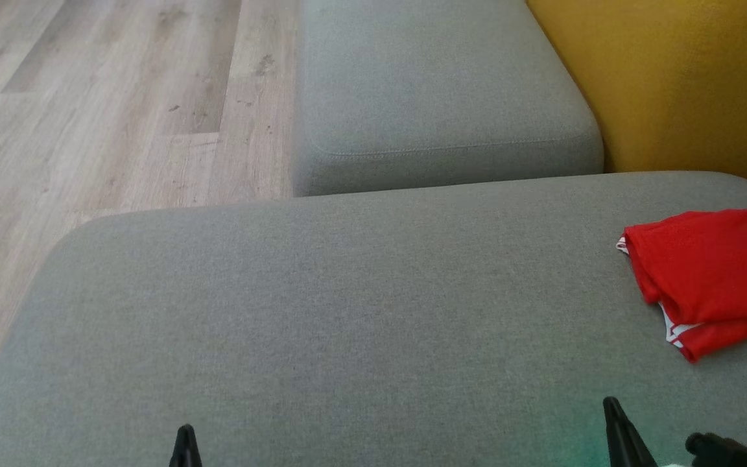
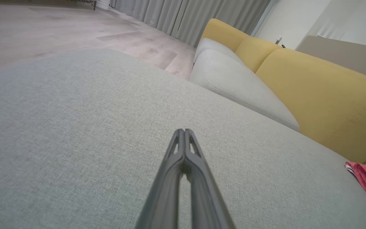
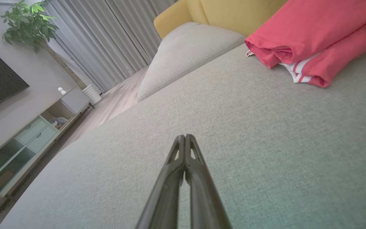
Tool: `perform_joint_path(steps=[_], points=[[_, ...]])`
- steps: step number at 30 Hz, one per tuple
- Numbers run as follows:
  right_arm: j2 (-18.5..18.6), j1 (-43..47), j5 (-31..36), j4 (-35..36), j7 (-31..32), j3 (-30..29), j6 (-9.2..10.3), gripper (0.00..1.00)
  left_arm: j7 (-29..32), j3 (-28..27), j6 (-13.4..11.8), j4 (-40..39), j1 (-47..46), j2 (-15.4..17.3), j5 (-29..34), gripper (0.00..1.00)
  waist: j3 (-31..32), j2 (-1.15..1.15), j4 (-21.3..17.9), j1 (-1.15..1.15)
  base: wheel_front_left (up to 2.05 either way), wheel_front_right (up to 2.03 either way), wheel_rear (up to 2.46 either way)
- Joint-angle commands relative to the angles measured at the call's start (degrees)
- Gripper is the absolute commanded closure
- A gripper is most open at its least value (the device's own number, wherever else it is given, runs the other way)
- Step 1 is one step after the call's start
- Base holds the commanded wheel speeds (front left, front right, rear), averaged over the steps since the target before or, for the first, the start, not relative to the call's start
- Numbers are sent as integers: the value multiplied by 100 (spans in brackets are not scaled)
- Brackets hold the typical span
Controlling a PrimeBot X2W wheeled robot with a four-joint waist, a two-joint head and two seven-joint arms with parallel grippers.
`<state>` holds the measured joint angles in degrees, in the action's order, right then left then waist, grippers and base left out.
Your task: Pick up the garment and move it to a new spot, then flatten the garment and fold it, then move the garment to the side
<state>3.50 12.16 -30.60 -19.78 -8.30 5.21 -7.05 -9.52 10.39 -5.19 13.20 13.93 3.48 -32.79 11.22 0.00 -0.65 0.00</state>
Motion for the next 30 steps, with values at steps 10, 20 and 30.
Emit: perform_joint_path(steps=[10, 20, 30], points=[[-10, -496, -785, 261, 166, -133, -18, 100, 185, -285, 180, -119, -509, 50, -770, 100, -133, 0, 8, 0, 0, 0, 0], [-16, -647, -1391, 297, 315, -251, -21, 100, 325, -419, 303, -99, -675, 55, -1374, 100, -247, 0, 14, 0, 0, 0, 0], [-23, -814, -2061, 336, 479, -382, -24, 100, 484, -572, 439, -76, -861, 58, -2039, 100, -373, 0, 21, 0, 0, 0, 0]])
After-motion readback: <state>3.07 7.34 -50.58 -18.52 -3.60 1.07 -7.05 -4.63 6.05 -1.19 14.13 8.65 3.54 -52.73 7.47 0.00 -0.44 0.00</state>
